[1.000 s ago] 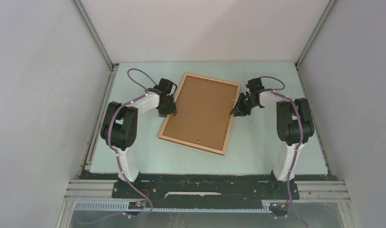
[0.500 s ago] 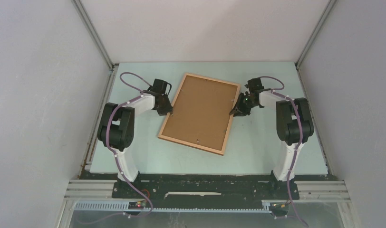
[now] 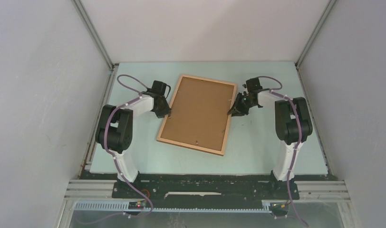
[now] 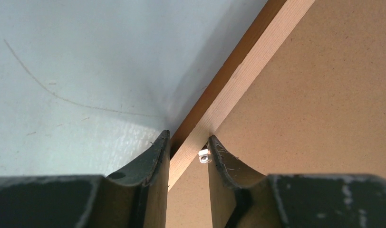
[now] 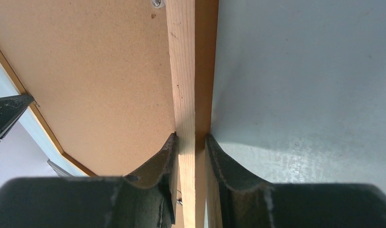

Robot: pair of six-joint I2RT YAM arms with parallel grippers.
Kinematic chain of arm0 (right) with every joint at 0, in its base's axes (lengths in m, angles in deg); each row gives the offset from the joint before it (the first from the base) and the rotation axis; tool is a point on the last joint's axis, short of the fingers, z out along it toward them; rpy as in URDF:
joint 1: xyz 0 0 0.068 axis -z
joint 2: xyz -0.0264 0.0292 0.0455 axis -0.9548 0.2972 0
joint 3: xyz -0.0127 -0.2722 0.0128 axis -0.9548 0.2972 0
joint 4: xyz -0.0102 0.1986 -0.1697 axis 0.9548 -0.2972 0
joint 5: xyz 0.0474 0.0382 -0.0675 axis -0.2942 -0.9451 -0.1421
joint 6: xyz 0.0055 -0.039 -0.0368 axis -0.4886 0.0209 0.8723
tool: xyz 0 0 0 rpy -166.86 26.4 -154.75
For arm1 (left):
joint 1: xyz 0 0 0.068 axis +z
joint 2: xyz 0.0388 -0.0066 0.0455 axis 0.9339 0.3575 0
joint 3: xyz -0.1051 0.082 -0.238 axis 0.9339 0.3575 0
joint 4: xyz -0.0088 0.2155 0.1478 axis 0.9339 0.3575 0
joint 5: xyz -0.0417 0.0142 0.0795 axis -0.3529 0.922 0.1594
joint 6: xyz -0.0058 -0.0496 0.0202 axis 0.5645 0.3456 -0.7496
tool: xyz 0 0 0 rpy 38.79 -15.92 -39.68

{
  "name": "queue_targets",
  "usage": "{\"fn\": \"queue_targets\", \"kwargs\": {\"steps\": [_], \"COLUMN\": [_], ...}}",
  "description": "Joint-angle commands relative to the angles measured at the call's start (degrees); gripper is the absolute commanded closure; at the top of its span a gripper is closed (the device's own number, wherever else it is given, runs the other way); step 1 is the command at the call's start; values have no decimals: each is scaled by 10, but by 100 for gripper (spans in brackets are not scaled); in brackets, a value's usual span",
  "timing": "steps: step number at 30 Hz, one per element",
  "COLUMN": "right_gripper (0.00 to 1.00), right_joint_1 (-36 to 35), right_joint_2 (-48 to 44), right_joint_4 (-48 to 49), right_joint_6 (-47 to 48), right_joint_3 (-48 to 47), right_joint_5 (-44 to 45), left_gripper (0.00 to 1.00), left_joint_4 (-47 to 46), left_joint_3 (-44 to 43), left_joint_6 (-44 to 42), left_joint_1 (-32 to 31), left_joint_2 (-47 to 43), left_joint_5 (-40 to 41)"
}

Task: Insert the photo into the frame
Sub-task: Install the photo frame at the center of the board.

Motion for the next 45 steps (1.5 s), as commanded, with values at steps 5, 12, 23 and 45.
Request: {"fn": "queue_targets", "kwargs": {"steps": [5, 12, 23, 45], "right_gripper": [84, 84, 84, 87], "right_joint_1": [-3, -2, -2, -5], "right_joint_2": [12, 11, 15, 21], "right_joint_4": [-14, -14, -13, -21], "right_joint_6": [11, 12, 13, 18], "right_joint_3": [-9, -8, -11, -21], "right_joint_5": [-3, -4, -13, -13], "left_gripper": [100, 100, 73, 32], "left_joint_4": [58, 73, 54, 16], "left_joint_3": [37, 43, 44, 85], "left_joint_6": [82, 165, 75, 3], "left_joint_1": [21, 22, 11, -24], "left_joint_2": [-49, -48, -79, -93], "left_joint_5": [54, 51, 89, 116]}}
